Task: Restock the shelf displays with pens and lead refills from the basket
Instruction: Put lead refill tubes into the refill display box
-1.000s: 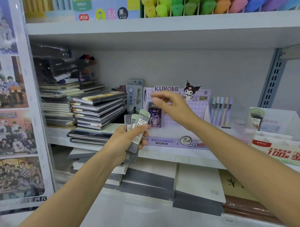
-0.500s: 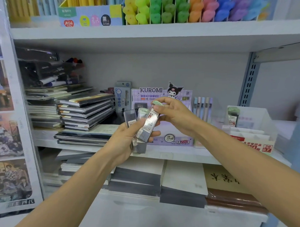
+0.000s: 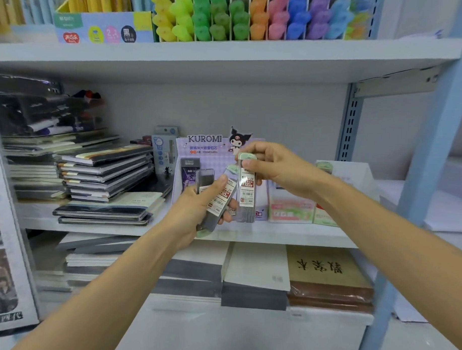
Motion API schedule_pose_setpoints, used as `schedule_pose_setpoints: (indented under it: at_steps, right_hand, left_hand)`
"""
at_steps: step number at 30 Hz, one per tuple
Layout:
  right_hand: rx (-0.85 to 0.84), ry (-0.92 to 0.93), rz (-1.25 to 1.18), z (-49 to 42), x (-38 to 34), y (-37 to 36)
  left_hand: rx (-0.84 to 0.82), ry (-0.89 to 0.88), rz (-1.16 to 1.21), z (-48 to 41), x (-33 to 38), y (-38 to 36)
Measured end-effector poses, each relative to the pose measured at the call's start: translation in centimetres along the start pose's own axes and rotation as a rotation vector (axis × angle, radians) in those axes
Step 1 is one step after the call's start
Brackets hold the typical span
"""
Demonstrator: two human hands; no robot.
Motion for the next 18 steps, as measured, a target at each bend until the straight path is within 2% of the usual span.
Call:
schedule_pose_setpoints:
  at_steps: [8,12,15,18]
  right_hand:
    - [0.338,-0.042,-0.169,2.0,1.0,4.9]
    - [0.332,-0.032,-0.237,2.9,0.8,5.0]
    - [0.310,-0.020,-0.204,3.7,0.6,5.0]
    - [0.367,-0.027,-0.193,5.0,0.7,7.0]
  left_hand:
    - [-0.050,-0.001,0.038,0.5,0.3,-1.3]
    - [-0.012,-0.052,-0.033,0.6,0.7,-2.1]
    - [-0.011,-0.014,-0.017,0.6,0.5,-3.3]
    - [-0.086,0.099,0.213,0.5,-0.2,-4.9]
Point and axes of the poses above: each hand's wrist, its own z-axis away from the middle knuckle, its own y-axis out of the back of the hand, x = y × z, the point moved 9 cm from there along -z, towards the middle knuckle, and after that the axes turned 4 degrees about z, right-handed, at the moved point
